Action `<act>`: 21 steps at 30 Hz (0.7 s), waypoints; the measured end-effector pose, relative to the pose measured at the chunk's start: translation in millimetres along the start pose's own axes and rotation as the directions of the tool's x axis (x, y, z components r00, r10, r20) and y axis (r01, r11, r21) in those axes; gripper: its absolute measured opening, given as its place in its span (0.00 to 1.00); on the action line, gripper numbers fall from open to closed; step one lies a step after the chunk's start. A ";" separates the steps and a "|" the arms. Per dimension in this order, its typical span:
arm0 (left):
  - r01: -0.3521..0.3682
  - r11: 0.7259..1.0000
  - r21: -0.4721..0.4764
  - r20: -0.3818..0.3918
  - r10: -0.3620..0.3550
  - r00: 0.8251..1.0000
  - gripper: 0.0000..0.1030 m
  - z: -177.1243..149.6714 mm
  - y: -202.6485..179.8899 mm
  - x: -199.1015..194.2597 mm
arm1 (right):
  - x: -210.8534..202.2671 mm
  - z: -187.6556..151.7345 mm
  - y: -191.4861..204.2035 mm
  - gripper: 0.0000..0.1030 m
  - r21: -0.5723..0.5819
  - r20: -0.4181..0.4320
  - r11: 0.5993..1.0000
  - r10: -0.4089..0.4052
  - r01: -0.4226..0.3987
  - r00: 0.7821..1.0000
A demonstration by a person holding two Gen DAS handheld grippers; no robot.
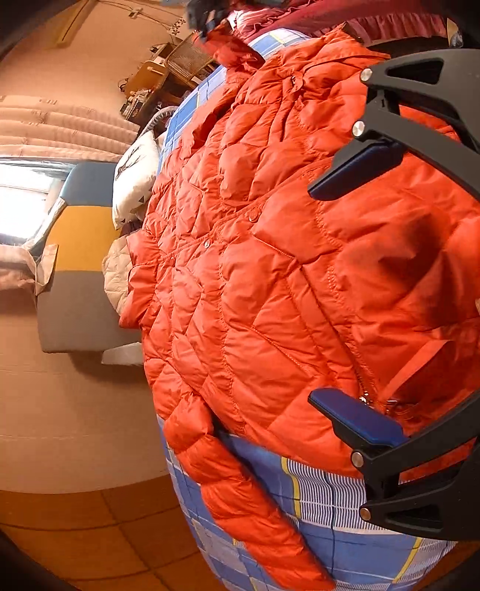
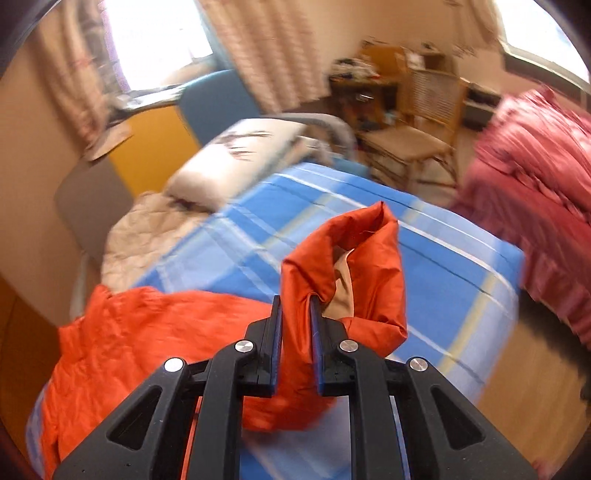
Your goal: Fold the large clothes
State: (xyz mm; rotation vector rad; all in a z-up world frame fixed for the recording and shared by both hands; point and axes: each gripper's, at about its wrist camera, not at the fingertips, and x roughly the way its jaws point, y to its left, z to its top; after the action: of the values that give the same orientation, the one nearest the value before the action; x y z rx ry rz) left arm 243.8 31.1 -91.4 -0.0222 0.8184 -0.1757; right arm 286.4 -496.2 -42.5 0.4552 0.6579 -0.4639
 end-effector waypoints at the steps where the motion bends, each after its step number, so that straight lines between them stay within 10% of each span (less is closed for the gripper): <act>1: -0.005 1.000 -0.005 -0.001 0.005 1.000 0.98 0.0 1.7 2.1 | 2.4 -1.4 14.0 0.11 -0.021 -0.004 1.000 0.020 -0.020 1.000; 12: 0.004 0.998 -0.064 -0.031 -0.006 1.000 0.98 -1.1 21.4 19.0 | 21.6 -67.3 134.4 0.10 -0.148 -0.176 0.940 0.279 -0.306 0.944; 16: -0.024 0.997 -0.077 -0.047 0.020 0.999 0.97 2.0 28.4 29.6 | -0.1 -88.9 99.0 0.67 -0.050 -0.149 0.963 0.254 -0.264 0.956; 21: 0.029 0.996 0.090 -0.051 -0.024 0.998 0.97 5.5 22.6 40.8 | -15.8 -113.7 14.4 0.67 0.122 -0.165 0.980 0.175 -0.156 0.971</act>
State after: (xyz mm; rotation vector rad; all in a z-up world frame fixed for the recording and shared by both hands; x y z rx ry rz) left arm 278.4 46.4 -119.2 0.0572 0.8595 -0.2393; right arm 229.7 -419.6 -108.2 0.6540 0.7596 -0.3041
